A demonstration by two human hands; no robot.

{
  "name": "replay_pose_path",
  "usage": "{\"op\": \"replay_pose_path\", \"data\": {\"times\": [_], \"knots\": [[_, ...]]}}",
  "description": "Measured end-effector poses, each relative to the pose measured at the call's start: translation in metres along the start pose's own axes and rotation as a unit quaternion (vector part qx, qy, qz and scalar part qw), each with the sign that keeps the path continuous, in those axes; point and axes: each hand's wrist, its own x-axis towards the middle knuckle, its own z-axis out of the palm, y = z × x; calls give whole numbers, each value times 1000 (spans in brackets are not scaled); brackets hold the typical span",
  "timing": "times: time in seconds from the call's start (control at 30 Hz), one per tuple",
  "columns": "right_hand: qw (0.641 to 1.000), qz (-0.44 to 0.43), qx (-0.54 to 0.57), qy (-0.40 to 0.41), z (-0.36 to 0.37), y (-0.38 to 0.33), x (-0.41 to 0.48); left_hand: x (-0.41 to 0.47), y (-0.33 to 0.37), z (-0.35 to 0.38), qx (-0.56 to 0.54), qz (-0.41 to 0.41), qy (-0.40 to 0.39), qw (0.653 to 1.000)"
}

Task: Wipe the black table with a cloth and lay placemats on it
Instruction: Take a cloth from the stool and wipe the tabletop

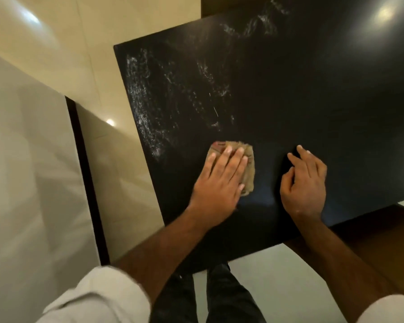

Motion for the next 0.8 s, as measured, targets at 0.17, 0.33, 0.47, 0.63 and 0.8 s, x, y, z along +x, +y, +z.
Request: {"op": "replay_pose_path", "data": {"times": [0.17, 0.33, 0.47, 0.63, 0.8], "knots": [[1000, 11, -19, 8, -1, -10, 4, 18, -108, -18, 27, -101, 10, 994], [999, 20, -29, 20, 1, -11, 2, 138, -131, -36, 30, -99, 42, 994], [999, 17, -31, 12, -2, -10, 1, 154, -81, -30, 38, -4, 39, 999], [999, 27, -38, -2, -7, -15, 4, 80, -69, -17, 24, 75, 6, 997], [997, -26, -77, -8, 2, -65, 57, 51, -75, -19, 49, 61, 9, 997]]}}
